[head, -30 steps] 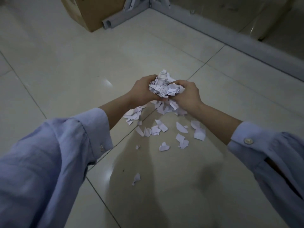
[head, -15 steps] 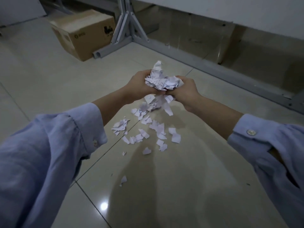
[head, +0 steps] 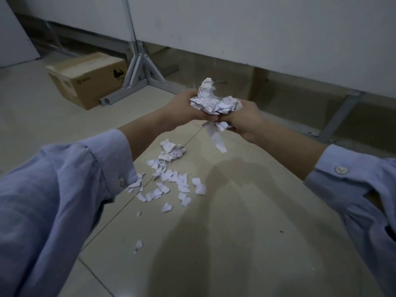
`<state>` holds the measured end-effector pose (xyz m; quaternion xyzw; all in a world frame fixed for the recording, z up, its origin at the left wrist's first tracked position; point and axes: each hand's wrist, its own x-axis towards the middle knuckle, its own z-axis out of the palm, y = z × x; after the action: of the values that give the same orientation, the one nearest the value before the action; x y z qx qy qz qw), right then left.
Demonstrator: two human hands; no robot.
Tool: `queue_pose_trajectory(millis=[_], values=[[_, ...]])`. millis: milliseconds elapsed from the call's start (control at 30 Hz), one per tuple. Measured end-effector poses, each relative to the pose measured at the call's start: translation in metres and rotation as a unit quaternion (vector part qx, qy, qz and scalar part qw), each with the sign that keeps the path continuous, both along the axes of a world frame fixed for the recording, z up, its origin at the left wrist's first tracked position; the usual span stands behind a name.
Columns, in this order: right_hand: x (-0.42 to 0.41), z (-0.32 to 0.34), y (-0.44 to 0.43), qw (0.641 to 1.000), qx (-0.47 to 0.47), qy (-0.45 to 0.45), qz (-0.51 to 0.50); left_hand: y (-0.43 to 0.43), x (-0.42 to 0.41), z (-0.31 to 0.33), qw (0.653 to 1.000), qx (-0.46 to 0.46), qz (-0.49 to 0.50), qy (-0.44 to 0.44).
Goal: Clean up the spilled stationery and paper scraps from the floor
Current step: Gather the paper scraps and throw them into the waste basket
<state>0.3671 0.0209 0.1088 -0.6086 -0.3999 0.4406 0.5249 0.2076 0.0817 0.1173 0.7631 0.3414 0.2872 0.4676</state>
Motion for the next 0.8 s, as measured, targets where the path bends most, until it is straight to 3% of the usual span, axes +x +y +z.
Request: queue_pose_trajectory(millis=[533, 800], values=[[0.112, 0.083, -0.098, 0.998, 0.021, 0.036, -0.052, -0.079, 0.122, 0.082, 0.993, -0.007, -0.105, -0.047], [0.191, 0.121, -0.168, 0.992, 0.042, 0.049, -0.105, -0.136, 0.212, 0.121, 0.986, 0.043, -0.153, -0.052]])
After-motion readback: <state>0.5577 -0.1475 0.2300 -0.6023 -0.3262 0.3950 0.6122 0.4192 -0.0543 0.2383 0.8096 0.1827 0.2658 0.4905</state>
